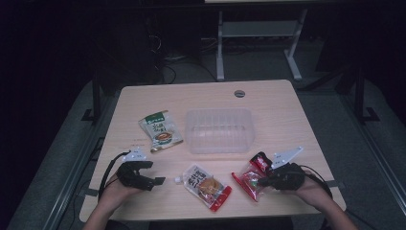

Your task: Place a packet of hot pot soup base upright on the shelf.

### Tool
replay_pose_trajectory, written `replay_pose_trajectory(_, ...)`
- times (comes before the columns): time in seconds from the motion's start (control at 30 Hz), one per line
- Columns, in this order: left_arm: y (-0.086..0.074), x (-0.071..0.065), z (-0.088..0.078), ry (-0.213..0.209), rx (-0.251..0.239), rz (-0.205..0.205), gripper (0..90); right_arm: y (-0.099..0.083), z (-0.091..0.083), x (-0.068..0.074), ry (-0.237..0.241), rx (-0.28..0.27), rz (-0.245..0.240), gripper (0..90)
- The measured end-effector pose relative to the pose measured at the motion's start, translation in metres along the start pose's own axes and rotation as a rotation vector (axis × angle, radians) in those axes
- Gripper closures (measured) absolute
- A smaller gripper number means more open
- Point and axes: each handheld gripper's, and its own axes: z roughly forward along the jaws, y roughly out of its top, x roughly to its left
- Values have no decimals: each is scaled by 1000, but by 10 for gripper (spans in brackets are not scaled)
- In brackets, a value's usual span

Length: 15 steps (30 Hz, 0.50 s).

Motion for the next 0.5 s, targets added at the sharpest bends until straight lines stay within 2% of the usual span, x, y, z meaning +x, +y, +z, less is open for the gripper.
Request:
replay_pose_trajectory(0.37,0,-1,0,1,-4,0,141,15,14,3,27,11,-19,898)
replay_pose_trajectory(0.47,0,-1,0,1,-8,-1,141,23,20,2,27,14,-42,898)
replay_pose_trajectory(0.5,0,-1,0,1,-8,-1,141,24,21,3,33,12,-35,898)
